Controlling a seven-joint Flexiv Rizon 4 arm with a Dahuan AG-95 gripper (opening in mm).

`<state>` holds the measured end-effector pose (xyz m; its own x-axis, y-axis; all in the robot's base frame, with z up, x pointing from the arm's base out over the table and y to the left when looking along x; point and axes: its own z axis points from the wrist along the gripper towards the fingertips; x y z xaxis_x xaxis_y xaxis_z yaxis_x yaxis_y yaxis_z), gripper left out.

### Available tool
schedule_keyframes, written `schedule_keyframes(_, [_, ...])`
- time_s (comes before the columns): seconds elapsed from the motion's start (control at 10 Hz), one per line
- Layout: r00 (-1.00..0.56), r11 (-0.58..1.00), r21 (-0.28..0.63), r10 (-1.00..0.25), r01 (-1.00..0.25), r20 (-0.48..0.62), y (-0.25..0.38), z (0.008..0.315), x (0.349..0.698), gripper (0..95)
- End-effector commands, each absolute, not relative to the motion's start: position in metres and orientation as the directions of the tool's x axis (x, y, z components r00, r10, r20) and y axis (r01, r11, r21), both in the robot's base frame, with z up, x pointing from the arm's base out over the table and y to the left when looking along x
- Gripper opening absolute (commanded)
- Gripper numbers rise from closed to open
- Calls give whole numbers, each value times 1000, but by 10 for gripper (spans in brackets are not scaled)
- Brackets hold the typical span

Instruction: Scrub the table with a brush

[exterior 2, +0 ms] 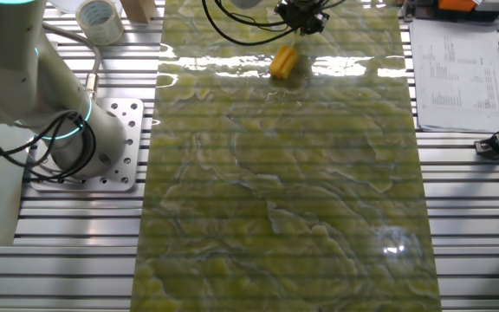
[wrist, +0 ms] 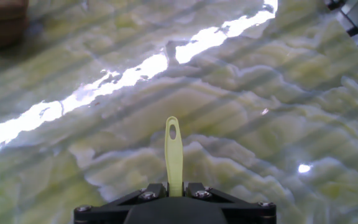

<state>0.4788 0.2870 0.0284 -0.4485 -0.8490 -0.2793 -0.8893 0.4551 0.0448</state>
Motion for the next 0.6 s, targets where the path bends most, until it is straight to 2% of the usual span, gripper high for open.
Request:
schedule_keyframes(0.1, [-369,384,-17,-897,-923,-244,285,28,480,0])
schedule_keyframes(0.6, [-259,277,-59,-943,-959,-210,254,29,483,0])
